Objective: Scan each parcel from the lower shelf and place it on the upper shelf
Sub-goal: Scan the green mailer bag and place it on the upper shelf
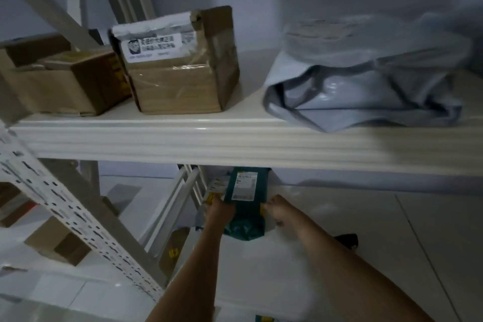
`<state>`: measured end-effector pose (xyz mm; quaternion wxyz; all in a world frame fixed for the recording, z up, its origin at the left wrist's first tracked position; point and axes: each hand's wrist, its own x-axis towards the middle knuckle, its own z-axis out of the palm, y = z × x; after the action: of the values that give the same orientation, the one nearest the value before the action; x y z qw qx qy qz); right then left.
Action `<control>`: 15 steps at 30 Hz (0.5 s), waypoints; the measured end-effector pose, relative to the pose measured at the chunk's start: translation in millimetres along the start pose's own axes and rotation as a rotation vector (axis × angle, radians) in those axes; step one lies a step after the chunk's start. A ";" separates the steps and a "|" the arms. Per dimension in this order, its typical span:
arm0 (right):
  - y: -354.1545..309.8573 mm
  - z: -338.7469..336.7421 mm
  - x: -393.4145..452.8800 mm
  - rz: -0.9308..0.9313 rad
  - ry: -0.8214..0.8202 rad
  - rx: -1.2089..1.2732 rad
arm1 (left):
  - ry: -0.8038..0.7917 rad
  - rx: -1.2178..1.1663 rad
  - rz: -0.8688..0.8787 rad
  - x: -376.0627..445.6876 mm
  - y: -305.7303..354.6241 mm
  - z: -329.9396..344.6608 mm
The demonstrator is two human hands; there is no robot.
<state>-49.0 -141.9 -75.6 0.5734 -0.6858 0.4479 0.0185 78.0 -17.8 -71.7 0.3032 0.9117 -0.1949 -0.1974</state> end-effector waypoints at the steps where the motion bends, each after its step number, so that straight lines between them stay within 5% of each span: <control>1: 0.4 6.0 2.4 0.019 0.016 0.035 | -0.050 0.000 -0.005 0.8 -1.2 -3.8; 5: 4.9 26.4 9.1 0.041 0.047 0.160 | -0.212 0.031 -0.034 13.3 -6.4 -2.3; 15: -4.3 27.1 9.2 0.124 0.087 0.271 | -0.407 -0.594 -0.133 35.2 -27.0 -4.0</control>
<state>-27.5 -125.9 -86.6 0.6384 -0.5732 0.5124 -0.0365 116.1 -12.7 -94.2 0.4963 0.7365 -0.1255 -0.4423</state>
